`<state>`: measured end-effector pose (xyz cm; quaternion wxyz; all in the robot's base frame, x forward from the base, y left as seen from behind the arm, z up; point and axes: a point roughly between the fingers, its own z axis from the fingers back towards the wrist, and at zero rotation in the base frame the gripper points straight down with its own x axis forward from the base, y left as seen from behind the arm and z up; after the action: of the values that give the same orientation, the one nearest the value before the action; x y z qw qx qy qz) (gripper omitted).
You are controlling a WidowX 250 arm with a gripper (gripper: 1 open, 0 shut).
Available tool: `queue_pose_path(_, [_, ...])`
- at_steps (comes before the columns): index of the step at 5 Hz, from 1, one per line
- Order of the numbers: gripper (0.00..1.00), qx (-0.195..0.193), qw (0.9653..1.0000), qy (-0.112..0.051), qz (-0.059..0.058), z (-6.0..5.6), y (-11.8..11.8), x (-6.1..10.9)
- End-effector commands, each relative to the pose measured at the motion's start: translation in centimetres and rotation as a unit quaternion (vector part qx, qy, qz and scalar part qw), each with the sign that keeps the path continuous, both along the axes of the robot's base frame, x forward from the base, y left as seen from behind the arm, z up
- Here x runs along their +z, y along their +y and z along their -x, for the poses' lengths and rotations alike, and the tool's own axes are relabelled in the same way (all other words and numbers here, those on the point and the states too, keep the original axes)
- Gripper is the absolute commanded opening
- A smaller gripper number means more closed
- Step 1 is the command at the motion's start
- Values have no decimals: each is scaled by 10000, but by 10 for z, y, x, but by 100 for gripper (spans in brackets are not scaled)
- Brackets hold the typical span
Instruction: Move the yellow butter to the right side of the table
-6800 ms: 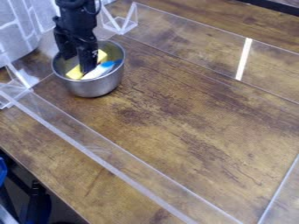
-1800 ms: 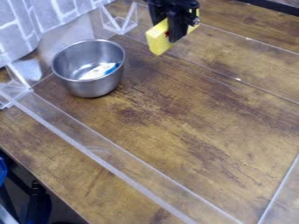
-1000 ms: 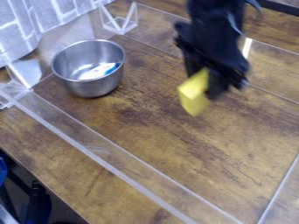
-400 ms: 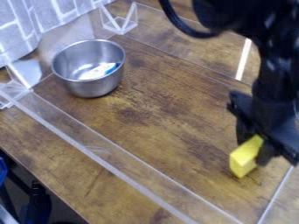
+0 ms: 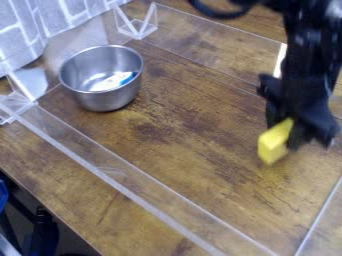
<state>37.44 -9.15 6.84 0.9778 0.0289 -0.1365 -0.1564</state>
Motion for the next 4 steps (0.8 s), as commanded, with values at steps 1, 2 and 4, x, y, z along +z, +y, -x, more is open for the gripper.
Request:
queue_pose_path(1, [0,18,9995,-305,92,-7,-1,-3])
queue_pose_path(2, [0,-20,9994,-313,123,-4,-8,-24])
queue_pose_path(4, [0,-102,9995,-202,199,-4,-16,-45])
